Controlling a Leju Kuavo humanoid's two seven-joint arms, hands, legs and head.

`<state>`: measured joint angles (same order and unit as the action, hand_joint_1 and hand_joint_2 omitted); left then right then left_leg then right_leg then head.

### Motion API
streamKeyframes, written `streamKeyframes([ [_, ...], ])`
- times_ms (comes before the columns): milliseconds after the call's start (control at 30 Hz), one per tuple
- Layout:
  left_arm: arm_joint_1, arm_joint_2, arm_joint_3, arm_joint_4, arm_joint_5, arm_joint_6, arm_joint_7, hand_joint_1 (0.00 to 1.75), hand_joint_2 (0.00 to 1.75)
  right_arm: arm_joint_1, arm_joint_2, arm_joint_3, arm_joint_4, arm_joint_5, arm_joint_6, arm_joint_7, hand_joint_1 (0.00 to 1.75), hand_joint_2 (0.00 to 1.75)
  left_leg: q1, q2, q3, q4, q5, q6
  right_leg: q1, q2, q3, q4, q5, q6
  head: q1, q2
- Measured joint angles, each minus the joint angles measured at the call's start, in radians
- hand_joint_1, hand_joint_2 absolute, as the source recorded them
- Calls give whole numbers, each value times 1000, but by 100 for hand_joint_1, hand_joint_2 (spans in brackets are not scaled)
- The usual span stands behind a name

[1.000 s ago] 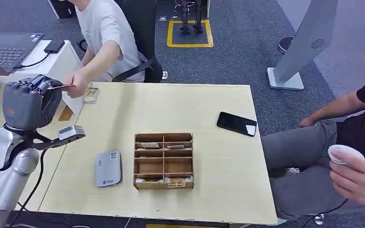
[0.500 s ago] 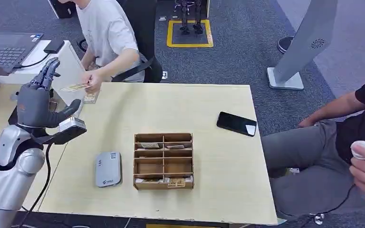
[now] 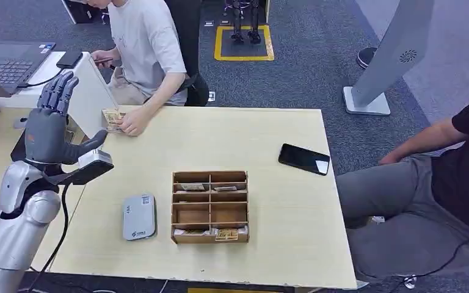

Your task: Pass the card to the sensor for recognition and then transmit it.

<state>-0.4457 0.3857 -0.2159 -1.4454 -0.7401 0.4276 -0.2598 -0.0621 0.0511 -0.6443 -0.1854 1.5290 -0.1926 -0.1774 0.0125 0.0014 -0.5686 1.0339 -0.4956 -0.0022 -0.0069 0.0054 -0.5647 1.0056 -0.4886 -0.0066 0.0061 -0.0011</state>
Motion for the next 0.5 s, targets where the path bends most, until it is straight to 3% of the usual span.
streamKeyframes([
  [500,0,-2,0,0,0,0,0,0,175,0,0,0,0,0,0,0,0,175,0,0,0,0,0,0,0,0,0,0,0,0,0,0],
])
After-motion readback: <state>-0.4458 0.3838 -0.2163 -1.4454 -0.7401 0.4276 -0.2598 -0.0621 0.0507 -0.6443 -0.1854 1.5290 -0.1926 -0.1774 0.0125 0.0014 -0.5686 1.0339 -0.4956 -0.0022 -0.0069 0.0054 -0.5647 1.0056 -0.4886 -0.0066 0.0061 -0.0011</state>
